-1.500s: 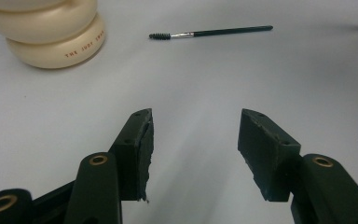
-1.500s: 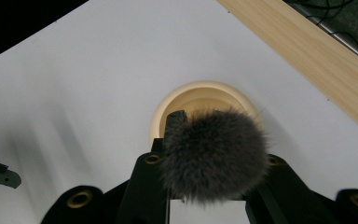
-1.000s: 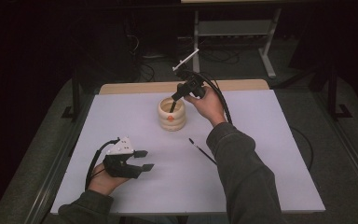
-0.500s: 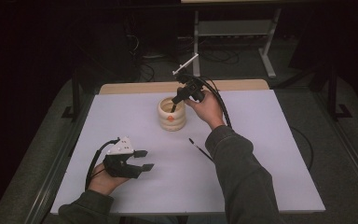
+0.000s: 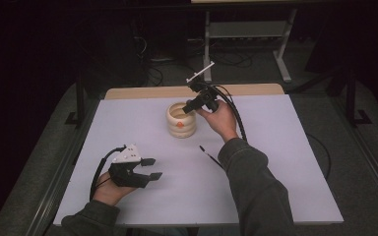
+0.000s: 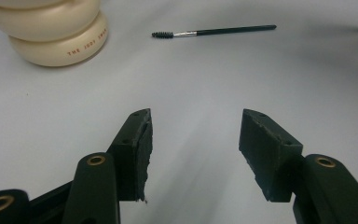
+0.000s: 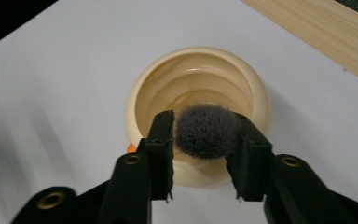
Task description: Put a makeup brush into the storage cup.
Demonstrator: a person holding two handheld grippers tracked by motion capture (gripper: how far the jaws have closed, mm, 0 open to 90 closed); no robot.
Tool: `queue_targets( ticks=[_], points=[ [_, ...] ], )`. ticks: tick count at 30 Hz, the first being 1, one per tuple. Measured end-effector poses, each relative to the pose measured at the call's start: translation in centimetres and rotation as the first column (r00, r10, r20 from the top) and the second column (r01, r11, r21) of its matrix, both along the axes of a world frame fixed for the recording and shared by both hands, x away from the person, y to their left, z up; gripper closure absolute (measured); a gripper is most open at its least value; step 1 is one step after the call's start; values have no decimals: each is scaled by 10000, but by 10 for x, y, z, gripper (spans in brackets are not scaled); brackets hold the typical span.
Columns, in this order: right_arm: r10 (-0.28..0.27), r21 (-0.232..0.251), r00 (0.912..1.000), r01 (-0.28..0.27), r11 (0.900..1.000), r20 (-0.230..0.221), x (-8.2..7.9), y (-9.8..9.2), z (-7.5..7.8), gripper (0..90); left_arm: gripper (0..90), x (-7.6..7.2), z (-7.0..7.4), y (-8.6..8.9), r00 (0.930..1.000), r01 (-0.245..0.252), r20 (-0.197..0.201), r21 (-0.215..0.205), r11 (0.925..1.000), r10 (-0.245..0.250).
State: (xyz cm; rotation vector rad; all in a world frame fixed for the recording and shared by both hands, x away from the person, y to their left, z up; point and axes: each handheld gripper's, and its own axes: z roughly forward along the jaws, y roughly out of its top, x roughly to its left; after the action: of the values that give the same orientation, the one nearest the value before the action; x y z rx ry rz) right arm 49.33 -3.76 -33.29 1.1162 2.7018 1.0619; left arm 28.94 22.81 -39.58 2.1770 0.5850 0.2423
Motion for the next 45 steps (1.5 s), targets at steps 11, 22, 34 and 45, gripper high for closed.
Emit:
queue_targets(
  ticks=[11,22,34,45],
  points=[
    [-116,464,9998,110,9989,129,-11,-24,0,510,429,1,-1,2,9999,-146,-61,-23,9999,146],
    [85,690,9998,-99,9976,203,-27,-47,1,443,424,2,-2,2,9994,-222,-267,-139,9997,218],
    [131,757,9992,-159,9970,383,-45,-61,5,382,413,3,-2,2,9993,-253,-266,-124,9996,250],
    [253,589,9979,-288,9978,595,-64,-73,2,363,363,2,0,1,9991,-364,-199,-134,9992,361]
  ],
)
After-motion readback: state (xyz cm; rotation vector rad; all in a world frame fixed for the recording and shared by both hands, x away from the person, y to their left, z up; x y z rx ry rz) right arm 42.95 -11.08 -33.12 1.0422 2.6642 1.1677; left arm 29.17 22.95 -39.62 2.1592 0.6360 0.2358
